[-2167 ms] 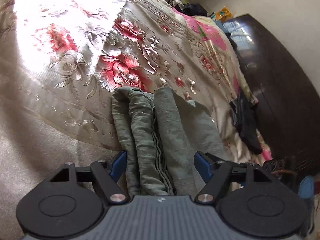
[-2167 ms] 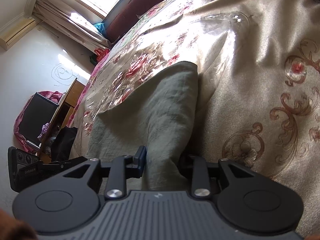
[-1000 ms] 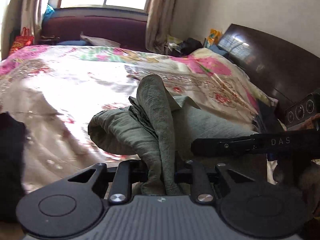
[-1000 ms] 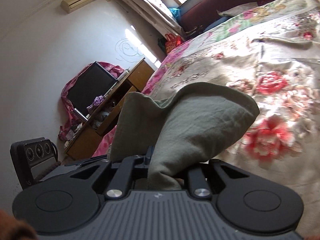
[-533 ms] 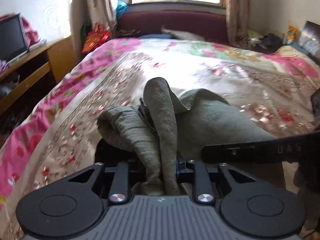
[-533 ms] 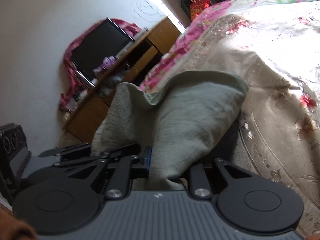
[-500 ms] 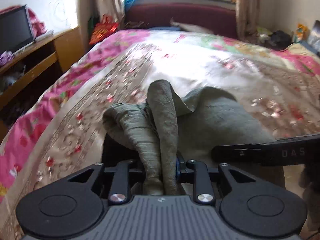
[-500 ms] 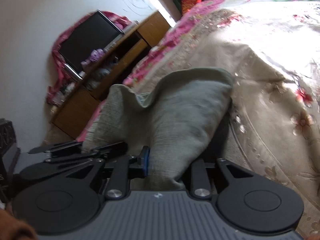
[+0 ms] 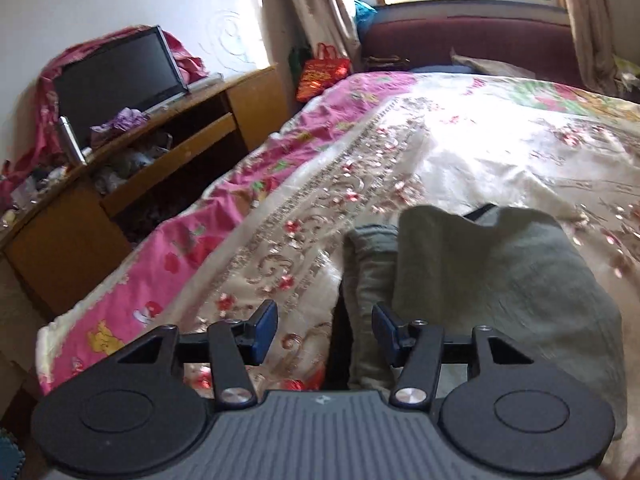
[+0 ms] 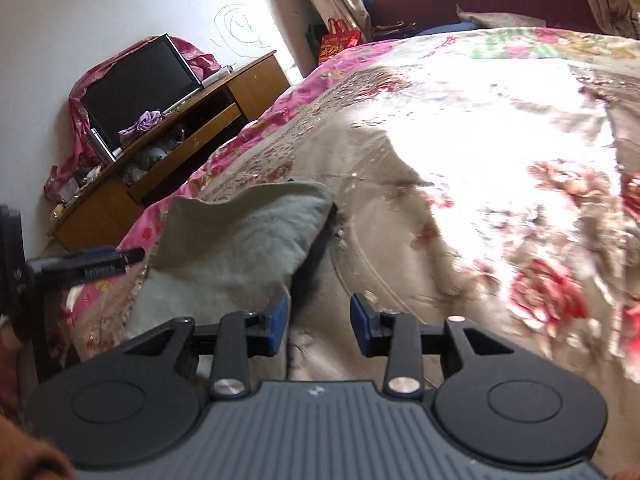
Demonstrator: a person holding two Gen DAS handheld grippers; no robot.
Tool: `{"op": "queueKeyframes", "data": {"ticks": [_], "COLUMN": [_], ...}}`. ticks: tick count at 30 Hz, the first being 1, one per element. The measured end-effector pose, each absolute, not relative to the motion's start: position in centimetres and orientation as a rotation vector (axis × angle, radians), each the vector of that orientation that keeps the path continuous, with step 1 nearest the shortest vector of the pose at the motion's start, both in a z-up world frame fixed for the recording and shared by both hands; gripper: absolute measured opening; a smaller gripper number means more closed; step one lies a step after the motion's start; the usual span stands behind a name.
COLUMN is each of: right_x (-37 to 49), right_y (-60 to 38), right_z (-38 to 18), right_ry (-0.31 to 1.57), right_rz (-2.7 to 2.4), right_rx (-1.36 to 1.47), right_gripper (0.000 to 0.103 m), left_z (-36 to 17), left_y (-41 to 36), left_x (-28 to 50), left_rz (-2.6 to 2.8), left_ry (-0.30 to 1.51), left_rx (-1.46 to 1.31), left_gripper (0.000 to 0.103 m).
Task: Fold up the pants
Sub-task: 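Lower the folded pants onto the black garment and open both grippers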
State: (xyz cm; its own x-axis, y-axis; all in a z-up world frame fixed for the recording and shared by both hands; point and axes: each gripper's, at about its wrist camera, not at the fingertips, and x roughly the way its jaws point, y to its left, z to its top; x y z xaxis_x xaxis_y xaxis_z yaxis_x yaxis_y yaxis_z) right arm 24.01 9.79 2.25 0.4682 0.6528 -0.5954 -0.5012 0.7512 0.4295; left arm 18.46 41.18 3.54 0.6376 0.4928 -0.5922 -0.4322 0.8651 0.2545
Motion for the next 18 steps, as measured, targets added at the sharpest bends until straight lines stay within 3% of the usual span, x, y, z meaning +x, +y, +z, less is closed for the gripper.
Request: {"op": "queueKeyframes", "data": {"ticks": [6,18], "right_x": [18.7,8.4], "right_y": [-1.8,-28.0], "right_z": [3.1,-0.1], "right_ry": [0.771,0.768], "right_rz": [0.488,-0.078], "right_rx": [0.194,0.228], "right_gripper": [0.036,0.037], "left_z": [5.4,0.9], "left_y": [32.4,-5.8], "left_x": [16.3,14.0], "left_rz": [0.336,-0.448], "left_ry": [0.625,0.806], "left_rx": [0.097,0.159], "left_gripper": [0.065,0.066]}}
